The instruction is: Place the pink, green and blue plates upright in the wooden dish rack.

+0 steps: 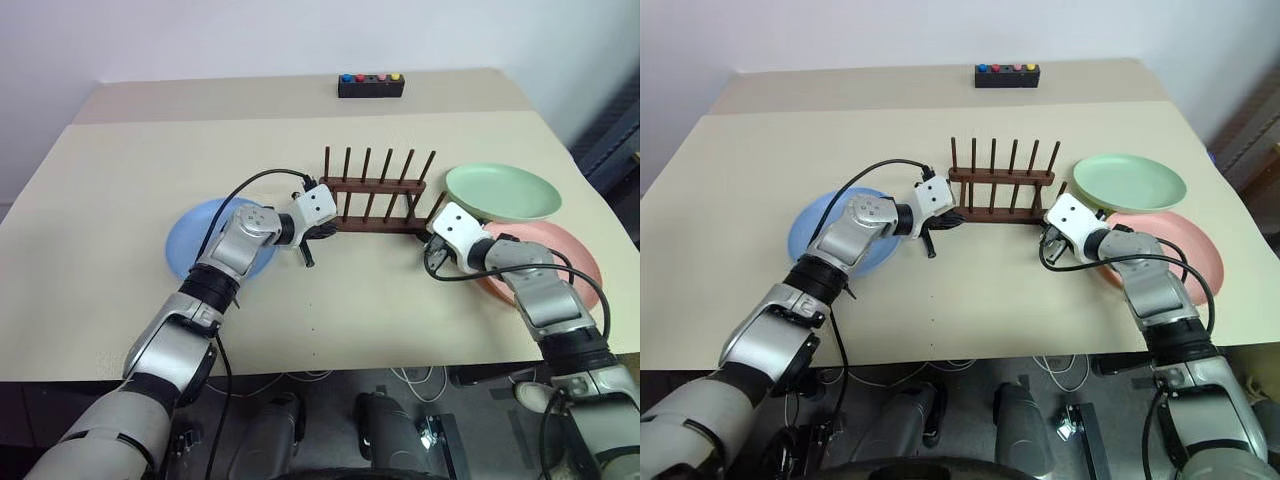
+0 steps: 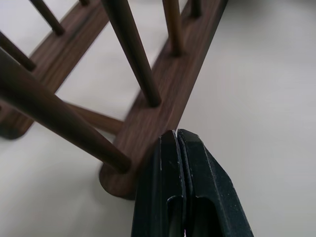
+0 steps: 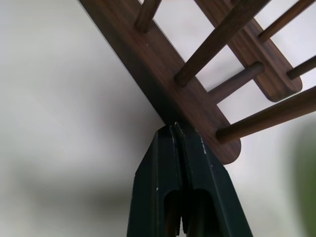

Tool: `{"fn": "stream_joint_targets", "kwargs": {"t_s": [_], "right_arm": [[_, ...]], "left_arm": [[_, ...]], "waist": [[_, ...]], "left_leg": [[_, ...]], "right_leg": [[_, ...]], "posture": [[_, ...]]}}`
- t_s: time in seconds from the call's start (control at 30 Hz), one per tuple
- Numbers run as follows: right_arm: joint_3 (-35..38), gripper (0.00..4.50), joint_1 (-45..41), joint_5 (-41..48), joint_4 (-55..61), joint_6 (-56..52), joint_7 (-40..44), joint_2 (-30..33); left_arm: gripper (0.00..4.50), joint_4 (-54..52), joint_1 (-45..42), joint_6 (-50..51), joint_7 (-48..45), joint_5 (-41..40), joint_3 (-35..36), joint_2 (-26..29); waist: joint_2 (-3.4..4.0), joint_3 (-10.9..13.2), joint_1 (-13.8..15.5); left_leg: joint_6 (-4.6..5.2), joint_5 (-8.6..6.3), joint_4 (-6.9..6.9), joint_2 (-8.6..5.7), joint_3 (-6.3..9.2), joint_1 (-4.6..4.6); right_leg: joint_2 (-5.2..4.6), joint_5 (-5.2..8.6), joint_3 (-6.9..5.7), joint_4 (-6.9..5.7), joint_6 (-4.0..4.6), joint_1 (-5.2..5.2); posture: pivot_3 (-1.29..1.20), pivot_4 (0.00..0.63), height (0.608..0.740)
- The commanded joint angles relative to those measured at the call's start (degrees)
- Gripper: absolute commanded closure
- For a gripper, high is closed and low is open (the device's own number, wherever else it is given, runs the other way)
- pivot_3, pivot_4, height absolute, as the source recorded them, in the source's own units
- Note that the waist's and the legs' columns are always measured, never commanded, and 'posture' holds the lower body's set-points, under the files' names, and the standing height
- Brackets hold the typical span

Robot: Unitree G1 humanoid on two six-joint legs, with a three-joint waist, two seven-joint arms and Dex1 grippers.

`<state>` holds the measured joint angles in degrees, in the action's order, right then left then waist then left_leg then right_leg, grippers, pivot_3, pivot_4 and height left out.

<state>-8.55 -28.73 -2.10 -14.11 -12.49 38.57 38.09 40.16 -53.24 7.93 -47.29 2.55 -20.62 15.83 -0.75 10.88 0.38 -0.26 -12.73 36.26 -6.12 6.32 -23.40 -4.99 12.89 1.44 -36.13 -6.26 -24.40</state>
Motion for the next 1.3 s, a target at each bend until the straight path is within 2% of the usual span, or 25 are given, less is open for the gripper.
{"fn": "stream_joint_targets", "kwargs": {"t_s": [0.03, 0.33, 0.57, 0.8, 0.93, 1.03, 1.1, 1.13, 1.23, 1.3], "right_arm": [[0.27, 4.46, -4.97, -1.64, -5.52, 4.37, -1.07, -1.47], [-0.03, 4.46, -13.77, -5.16, -20.67, 12.6, -3.07, -3.93], [0.27, 4.46, -17.8, -5.68, -27.83, 16.43, -3.47, -6.19], [1.29, 4.46, -15.91, -4.18, -24.12, 16.55, -0.55, -5.08], [4.98, 4.46, -12.69, 2.51, -15.07, 9.6, 6.44, -3.45], [8.05, 3.62, -8.75, 8.9, -4.8, 1.41, 10.98, -2.06], [10.08, 2.67, -6.78, 11.16, 0.7, -2.42, 11.04, -1.18], [13.04, 2.23, -3.3, 15.72, 9.11, -8.41, 12.17, 0.68], [19.62, 0.69, 4.18, 24.68, 26.01, -21.17, 13.71, 5.35], [22.1, 0.0, 6.69, 27.35, 30.62, -25.72, 13.14, 7.61]], "left_arm": [[4.5, 5.92, -4.71, -4.52, 0.73, 0.75, 2.33, -0.93], [4.5, 17.0, -9.52, -10.93, 2.32, 2.68, 3.9, -2.63], [4.5, 21.81, -11.69, -13.38, 3.77, 3.77, 5.17, -3.24], [4.5, 21.82, -12.33, -13.04, 2.33, 2.83, 7.36, -2.81], [4.5, 17.03, -11.81, -4.02, -6.69, -2.93, 11.38, -3.1], [4.5, 9.96, -10.05, 0.79, -11.3, -7.8, 14.48, -2.58], [3.97, 5.42, -8.62, 4.32, -12.03, -9.24, 15.37, -1.71], [3.69, -0.63, -6.19, 8.76, -15.54, -12.25, 16.27, 0.55], [2.19, -13.82, -0.8, 15.96, -23.45, -19.29, 18.2, 5.19], [1.2, -18.34, 0.8, 17.38, -25.55, -22.1, 18.69, 6.54]], "waist": [[0.0, 0.0, -0.21], [0.0, 0.0, -1.17], [0.0, 0.0, -1.5], [0.0, 0.0, -1.44], [0.0, 0.0, -1.47], [0.0, 0.01, -1.33], [0.01, 0.0, -1.39], [0.03, 0.0, -1.41], [0.11, -0.03, -1.67], [0.11, -0.02, -1.62]], "left_leg": [[0.0, 0.0, 0.0, 0.0, 0.0, 0.0], [-0.01, 0.01, -0.02, -0.01, 0.01, 0.0], [-0.05, 0.03, -0.03, 0.01, 0.01, 0.0], [-0.05, 0.03, -0.02, 0.0, 0.02, -0.01], [-0.04, 0.03, -0.02, 0.0, 0.02, -0.03], [-0.03, 0.02, 0.02, 0.0, 0.08, -0.09], [-0.03, 0.02, 0.01, 0.0, 0.08, -0.09], [-0.03, 0.02, 0.01, 0.0, 0.09, -0.08], [-0.04, 0.01, -0.07, 0.07, 0.11, -0.08], [-0.04, 0.02, -0.11, 0.08, 0.09, -0.09]], "right_leg": [[0.01, 0.0, 0.0, 0.0, 0.0, 0.0], [0.01, -0.02, -0.01, -0.03, -0.03, -0.02], [0.03, -0.02, 0.0, -0.1, -0.04, -0.08], [0.03, -0.03, 0.0, -0.1, -0.05, -0.08], [0.03, -0.03, 0.0, -0.1, -0.05, -0.08], [0.03, -0.03, -0.03, -0.1, -0.06, -0.09], [0.02, -0.03, -0.03, -0.1, -0.06, -0.1], [0.02, -0.03, -0.02, -0.11, -0.06, -0.1], [0.05, -0.01, 0.0, -0.12, -0.08, -0.16], [0.06, -0.01, 0.04, -0.13, -0.08, -0.23]], "posture": [[0.0, 0.15, 0.74], [0.0, 0.15, 0.74], [0.0, 0.15, 0.74], [0.0, 0.15, 0.74], [0.0, 0.15, 0.74], [0.0, 0.15, 0.74], [0.0, 0.15, 0.74], [0.0, 0.15, 0.74], [0.0, 0.15, 0.74], [0.0, 0.15, 0.74]]}}
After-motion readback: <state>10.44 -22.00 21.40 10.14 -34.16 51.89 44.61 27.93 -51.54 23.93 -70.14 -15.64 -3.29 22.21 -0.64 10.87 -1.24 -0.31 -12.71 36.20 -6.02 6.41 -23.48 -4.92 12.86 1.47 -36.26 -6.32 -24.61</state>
